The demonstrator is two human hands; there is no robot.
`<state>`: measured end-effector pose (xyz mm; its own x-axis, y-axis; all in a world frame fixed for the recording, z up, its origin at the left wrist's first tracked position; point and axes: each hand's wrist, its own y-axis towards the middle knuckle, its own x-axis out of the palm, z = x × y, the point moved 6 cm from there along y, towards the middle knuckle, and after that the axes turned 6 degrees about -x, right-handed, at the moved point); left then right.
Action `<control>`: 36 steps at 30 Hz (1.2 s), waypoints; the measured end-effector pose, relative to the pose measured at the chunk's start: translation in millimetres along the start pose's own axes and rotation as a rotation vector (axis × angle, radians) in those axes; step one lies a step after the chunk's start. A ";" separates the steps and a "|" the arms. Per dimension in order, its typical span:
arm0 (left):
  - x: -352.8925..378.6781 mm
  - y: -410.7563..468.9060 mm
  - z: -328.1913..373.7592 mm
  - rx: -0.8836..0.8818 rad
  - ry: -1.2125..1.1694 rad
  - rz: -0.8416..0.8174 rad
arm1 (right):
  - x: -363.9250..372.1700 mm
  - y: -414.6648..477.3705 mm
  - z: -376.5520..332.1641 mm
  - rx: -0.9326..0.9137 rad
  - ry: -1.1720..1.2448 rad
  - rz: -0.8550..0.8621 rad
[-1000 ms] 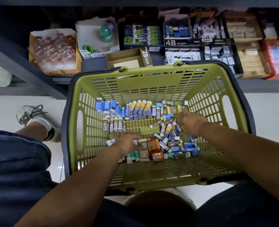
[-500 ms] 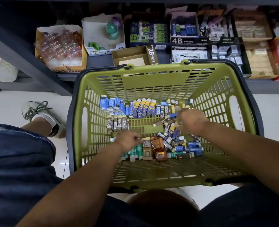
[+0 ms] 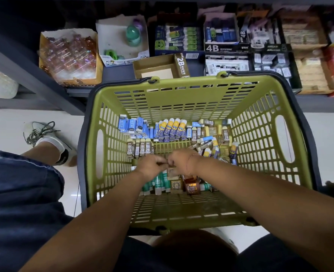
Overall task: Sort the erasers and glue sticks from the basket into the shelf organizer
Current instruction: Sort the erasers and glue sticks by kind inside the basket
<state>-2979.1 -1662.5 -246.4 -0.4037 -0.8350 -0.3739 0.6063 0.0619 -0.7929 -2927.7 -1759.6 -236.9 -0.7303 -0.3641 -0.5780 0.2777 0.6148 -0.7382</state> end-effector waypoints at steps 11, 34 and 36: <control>7.3 1.0 1.0 -0.017 0.060 -0.041 | -24.4 -57.2 161.0 0.499 0.009 0.371; 7.2 1.3 -1.0 -0.056 -0.005 -0.087 | -57.2 -60.0 118.8 0.159 0.439 0.420; 4.4 0.4 -0.4 -0.082 -0.055 -0.056 | -56.7 -57.5 106.7 0.147 0.449 0.437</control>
<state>-2980.9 -1665.9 -248.5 -0.3956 -0.8670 -0.3029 0.5245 0.0574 -0.8495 -2835.7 -1848.9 -198.8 -0.7117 0.2463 -0.6579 0.6682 0.5264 -0.5258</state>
